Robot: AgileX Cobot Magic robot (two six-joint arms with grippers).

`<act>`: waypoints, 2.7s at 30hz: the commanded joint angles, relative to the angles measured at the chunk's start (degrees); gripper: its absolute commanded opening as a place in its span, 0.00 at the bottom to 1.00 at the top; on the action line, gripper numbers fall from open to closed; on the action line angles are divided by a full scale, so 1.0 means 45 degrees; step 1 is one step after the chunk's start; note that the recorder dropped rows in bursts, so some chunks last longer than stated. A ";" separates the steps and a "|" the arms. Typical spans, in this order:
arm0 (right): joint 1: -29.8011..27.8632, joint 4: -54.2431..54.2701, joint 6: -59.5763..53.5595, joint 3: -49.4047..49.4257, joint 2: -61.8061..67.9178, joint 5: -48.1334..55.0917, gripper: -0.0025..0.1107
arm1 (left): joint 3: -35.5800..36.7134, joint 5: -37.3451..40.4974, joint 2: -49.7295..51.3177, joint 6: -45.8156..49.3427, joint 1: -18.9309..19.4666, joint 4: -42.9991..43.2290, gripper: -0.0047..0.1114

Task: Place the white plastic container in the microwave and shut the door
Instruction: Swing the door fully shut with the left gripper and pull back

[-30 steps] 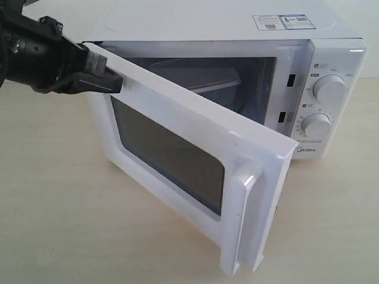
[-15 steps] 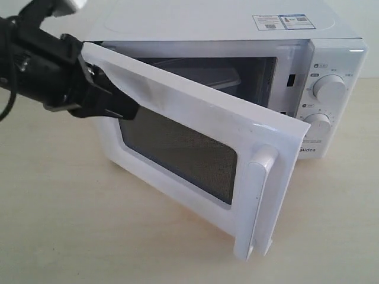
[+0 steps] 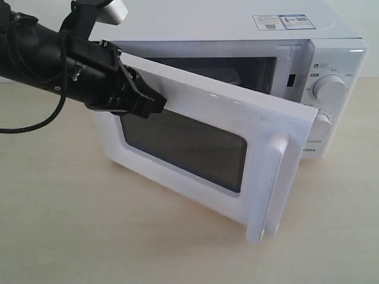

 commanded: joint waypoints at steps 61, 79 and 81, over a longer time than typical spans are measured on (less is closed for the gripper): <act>-0.0036 -0.0127 -0.0010 -0.0005 -0.0064 -0.0084 0.02 | 0.5603 -0.1047 -1.1801 -0.1015 -0.0078 -0.2872 0.08; -0.0036 -0.0127 -0.0010 -0.0005 -0.0064 -0.0084 0.02 | 0.5603 -0.0453 -1.3919 -0.1635 -0.0078 -0.2877 0.08; -0.0036 -0.0127 -0.0010 -0.0005 -0.0064 -0.0084 0.02 | 0.5603 -0.0310 -1.3919 -0.1635 -0.0078 -0.2877 0.08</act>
